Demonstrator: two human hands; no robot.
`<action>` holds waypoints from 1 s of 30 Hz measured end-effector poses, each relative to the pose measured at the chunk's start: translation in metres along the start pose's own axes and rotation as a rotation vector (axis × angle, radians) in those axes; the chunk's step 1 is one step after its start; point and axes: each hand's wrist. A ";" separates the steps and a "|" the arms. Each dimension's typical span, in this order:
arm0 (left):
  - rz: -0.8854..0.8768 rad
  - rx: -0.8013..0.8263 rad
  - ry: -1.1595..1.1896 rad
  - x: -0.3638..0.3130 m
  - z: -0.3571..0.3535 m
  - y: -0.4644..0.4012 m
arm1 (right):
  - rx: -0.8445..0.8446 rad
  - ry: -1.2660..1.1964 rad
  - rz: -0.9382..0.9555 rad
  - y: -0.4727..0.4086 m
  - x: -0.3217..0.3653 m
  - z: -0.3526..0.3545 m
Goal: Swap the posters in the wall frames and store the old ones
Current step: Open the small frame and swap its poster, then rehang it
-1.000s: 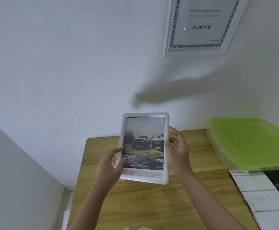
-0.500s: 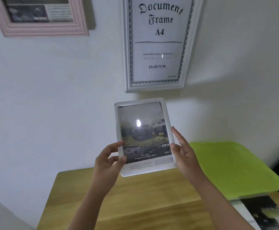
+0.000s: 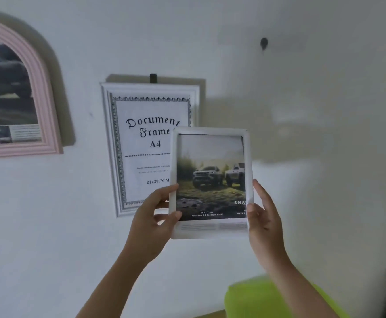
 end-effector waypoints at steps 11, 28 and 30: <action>-0.253 0.032 -0.027 -0.075 -0.058 -0.142 | -0.134 -0.043 0.203 -0.169 0.012 0.038; -0.329 0.085 -0.239 -0.088 -0.131 -0.245 | -0.165 -0.032 0.172 -0.276 -0.024 0.079; -0.355 0.081 -0.278 -0.079 -0.136 -0.240 | -0.156 -0.016 0.161 -0.271 -0.032 0.081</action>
Point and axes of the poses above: each hand's wrist, its own y-axis away from the middle knuckle, its own z-axis out of the back of the hand, x = y × z, and after that the axes turned 3 degrees about z, right-handed
